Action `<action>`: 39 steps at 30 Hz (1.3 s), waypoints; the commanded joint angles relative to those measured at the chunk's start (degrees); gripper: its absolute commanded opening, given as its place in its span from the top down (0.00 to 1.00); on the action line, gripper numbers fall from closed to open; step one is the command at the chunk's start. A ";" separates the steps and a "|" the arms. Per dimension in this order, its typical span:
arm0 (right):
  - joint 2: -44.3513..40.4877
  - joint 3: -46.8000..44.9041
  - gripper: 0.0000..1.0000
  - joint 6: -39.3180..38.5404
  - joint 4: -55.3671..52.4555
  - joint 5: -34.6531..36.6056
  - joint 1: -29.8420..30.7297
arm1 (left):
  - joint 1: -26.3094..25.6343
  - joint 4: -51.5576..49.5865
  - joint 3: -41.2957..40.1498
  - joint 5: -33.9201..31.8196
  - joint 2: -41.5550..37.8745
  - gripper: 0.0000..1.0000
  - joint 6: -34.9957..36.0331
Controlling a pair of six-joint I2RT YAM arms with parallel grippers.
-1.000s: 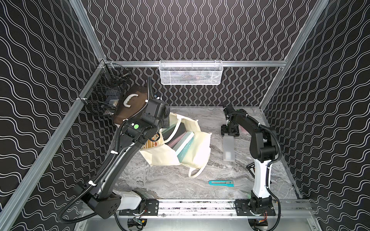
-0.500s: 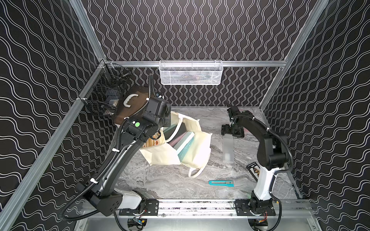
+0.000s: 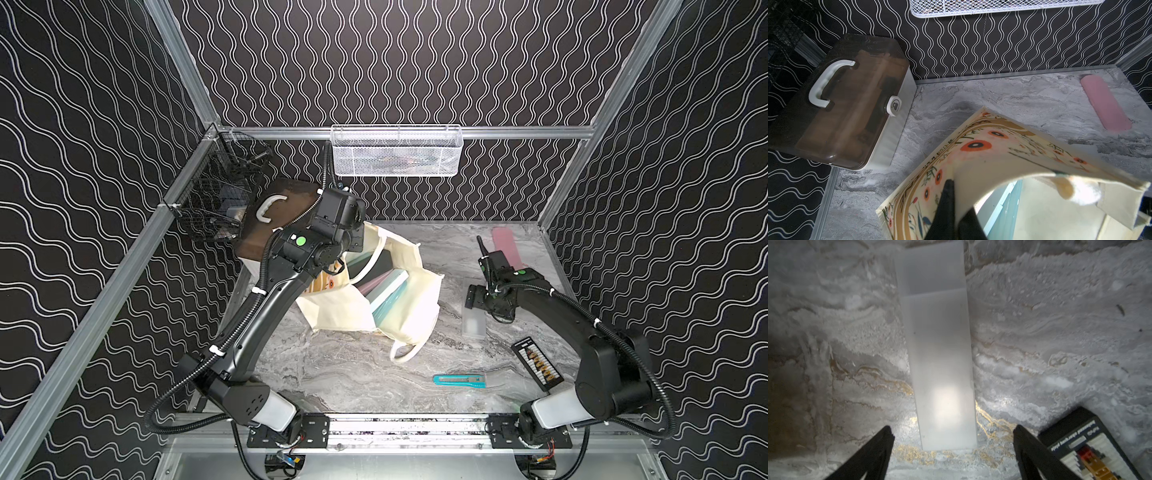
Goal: Take out the pencil case from the canvas bag
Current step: Place the pencil case at the center of the board, then pick up the pencil case from the center of the board.
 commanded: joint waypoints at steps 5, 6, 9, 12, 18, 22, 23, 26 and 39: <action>3.23 -1.94 0.08 1.21 2.40 -0.97 0.78 | 0.11 5.61 0.63 -0.66 0.43 1.00 -0.50; 4.10 -1.61 0.08 0.94 2.42 -0.91 1.02 | 0.17 5.61 0.47 -0.69 0.34 1.00 -0.59; 6.19 -0.94 0.08 0.06 2.67 -0.87 1.53 | 0.14 5.69 -0.48 -0.76 -0.25 1.00 -0.93; 7.66 -0.59 0.08 -0.22 2.96 -0.97 1.97 | 0.22 5.57 -0.78 -0.93 -0.49 1.00 -0.80; 10.30 -0.13 0.10 -0.18 2.51 -0.74 2.44 | 0.18 5.42 -0.53 -0.57 -0.36 1.00 -0.60; 11.48 0.02 0.12 -0.26 2.59 -0.47 2.41 | 0.10 5.42 -0.67 -0.24 -0.30 1.00 -0.87; 11.63 0.12 0.13 -0.32 2.55 -0.35 2.41 | 0.18 5.43 -0.78 -0.18 -0.25 1.00 -0.97; 12.24 0.31 0.15 -0.34 2.50 -0.11 2.42 | 0.14 5.62 -1.18 0.07 -0.48 1.00 -0.96; 12.78 -0.08 0.25 -0.83 3.81 -0.28 2.33 | 0.26 5.57 -3.33 -0.24 -2.03 1.00 -0.43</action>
